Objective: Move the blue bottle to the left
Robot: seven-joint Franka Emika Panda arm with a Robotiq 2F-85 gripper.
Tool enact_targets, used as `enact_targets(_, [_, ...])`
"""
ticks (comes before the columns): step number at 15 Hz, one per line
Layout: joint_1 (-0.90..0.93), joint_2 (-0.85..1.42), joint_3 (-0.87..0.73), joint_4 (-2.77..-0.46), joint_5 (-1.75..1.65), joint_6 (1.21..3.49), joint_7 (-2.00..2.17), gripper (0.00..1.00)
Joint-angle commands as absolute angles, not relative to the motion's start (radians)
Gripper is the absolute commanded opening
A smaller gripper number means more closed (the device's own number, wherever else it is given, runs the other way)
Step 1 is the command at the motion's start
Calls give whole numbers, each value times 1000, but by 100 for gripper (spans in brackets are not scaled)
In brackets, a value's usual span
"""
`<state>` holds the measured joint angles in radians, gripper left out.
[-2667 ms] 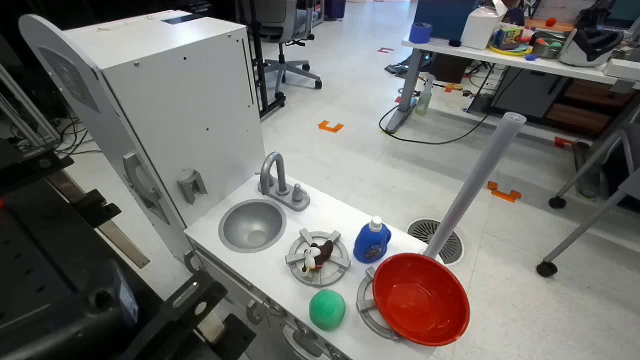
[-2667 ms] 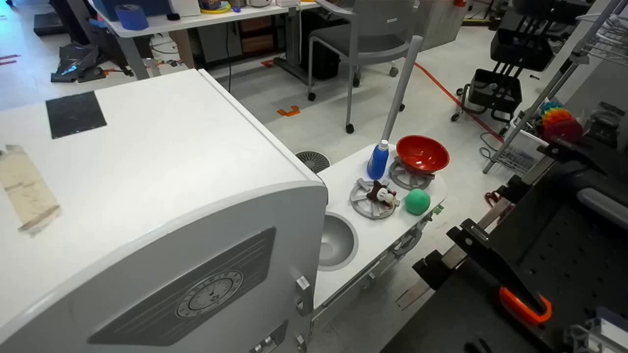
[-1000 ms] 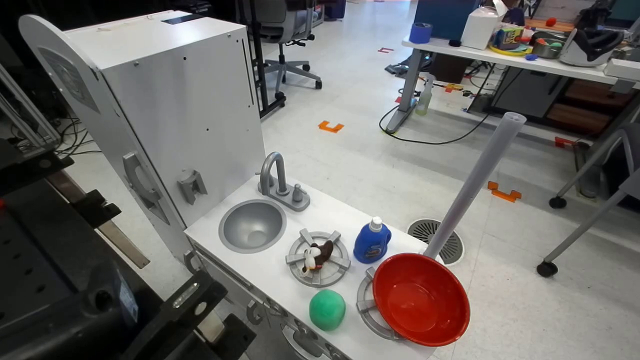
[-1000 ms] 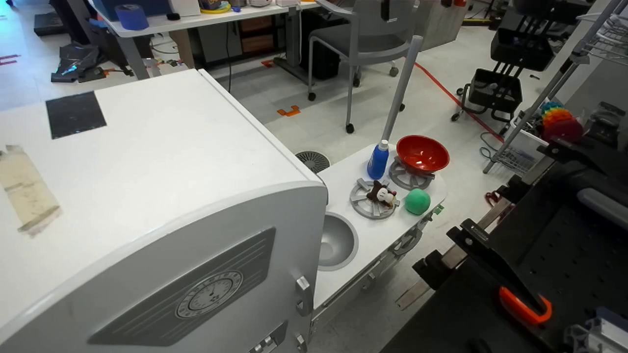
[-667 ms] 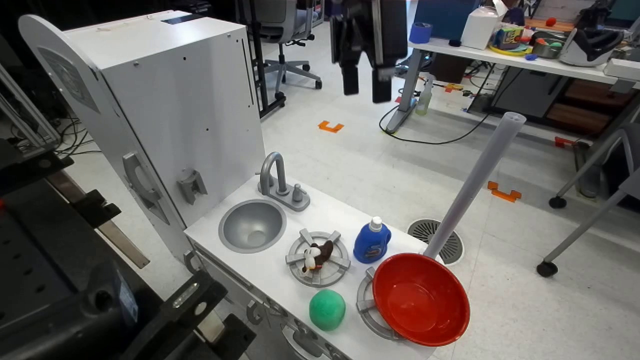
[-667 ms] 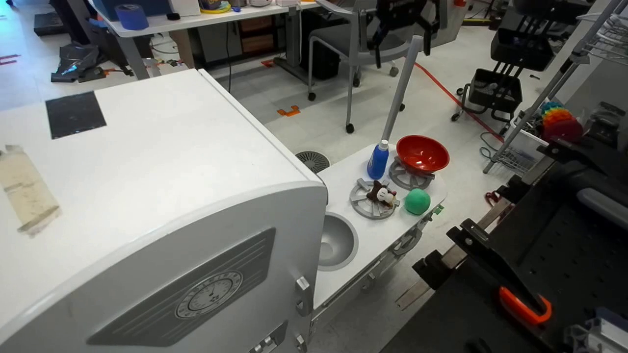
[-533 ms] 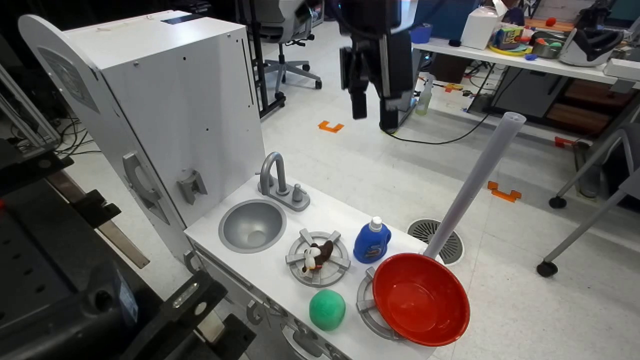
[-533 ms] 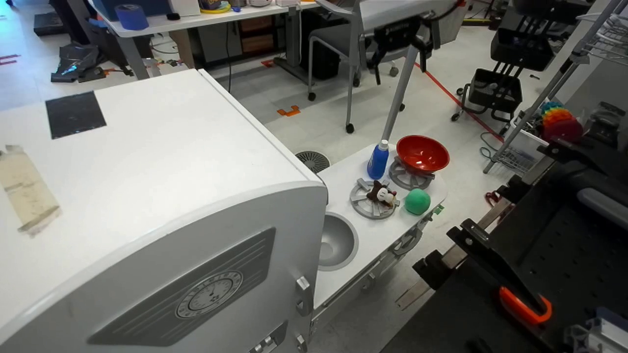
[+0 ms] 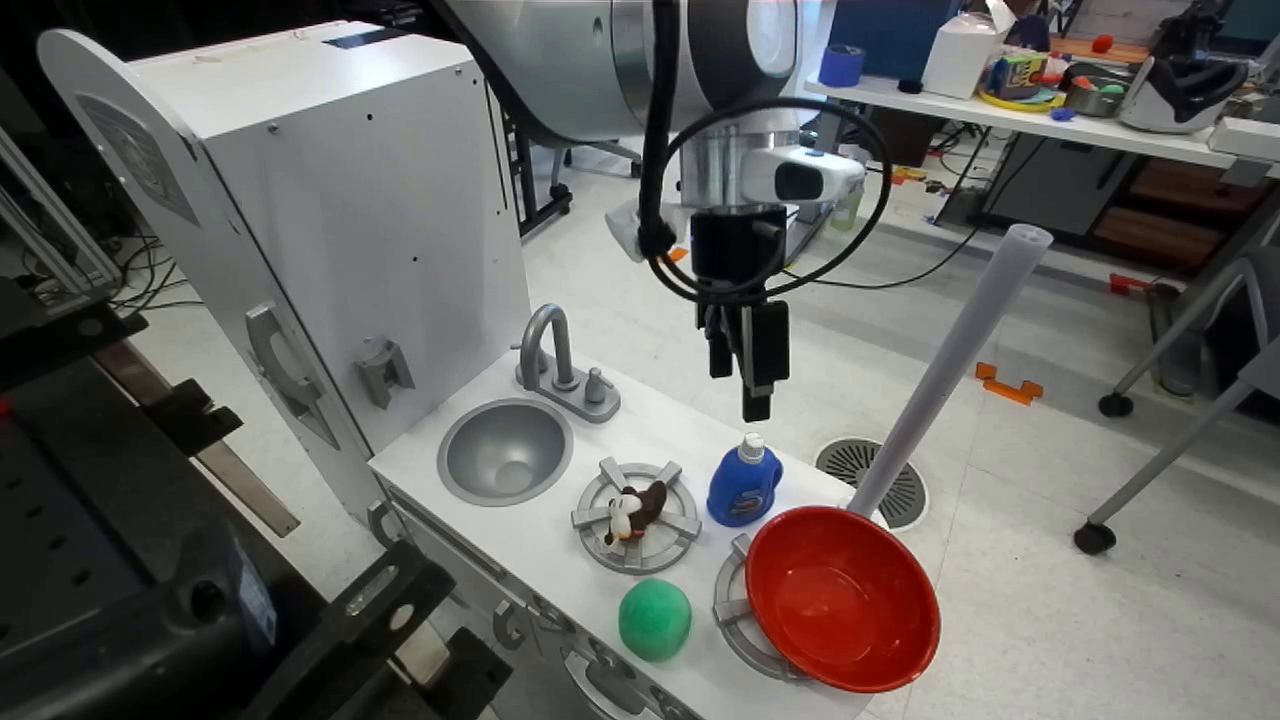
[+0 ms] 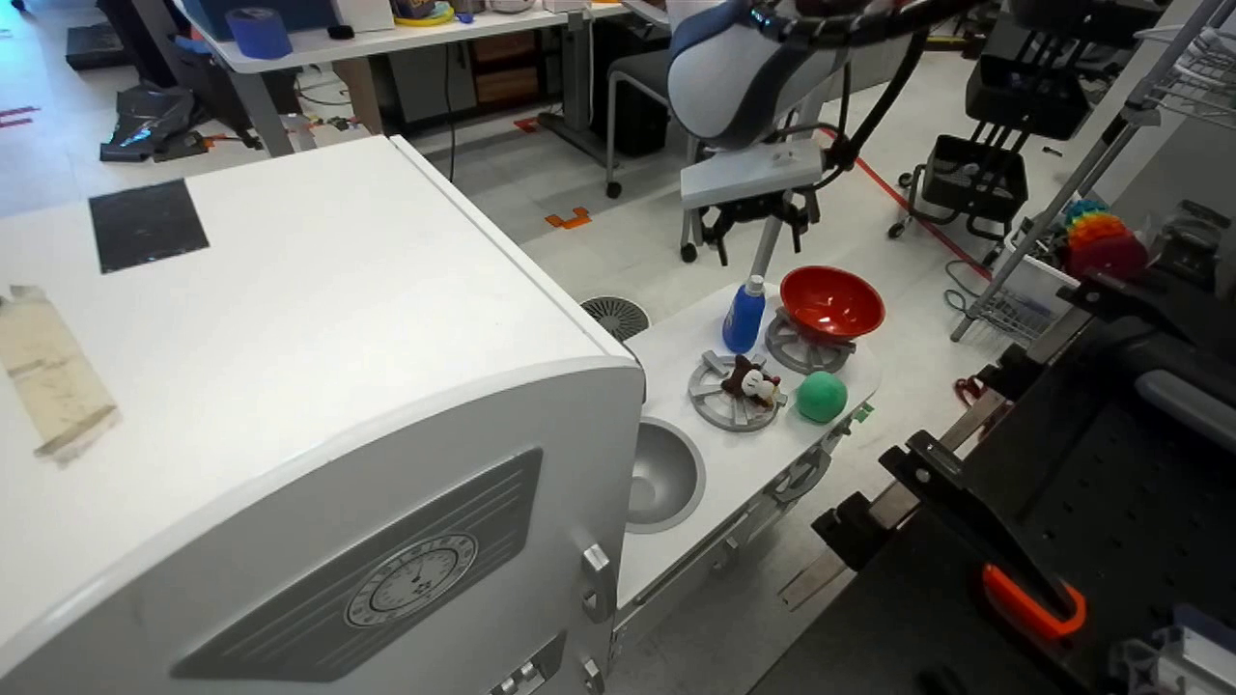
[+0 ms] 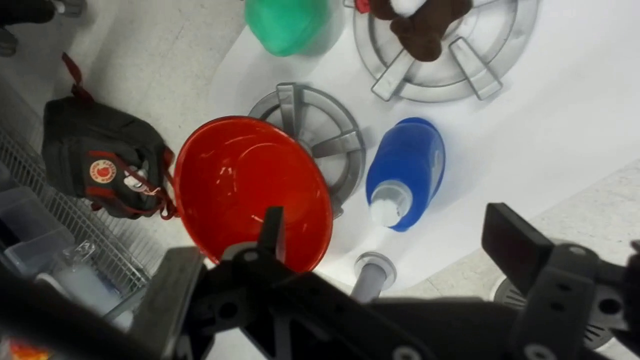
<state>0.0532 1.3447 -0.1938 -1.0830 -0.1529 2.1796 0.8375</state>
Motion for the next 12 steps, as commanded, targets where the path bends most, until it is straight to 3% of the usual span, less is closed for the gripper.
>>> enact_targets(1, [8,1497,-167,-839,-93,2133,849,100])
enact_targets(4, [-30,1586,-154,-704,-60,2106,851,100])
enact_targets(5, [-18,1498,-162,-852,-53,2162,861,100])
enact_targets(12, [-39,1503,-169,-866,-50,2193,915,100])
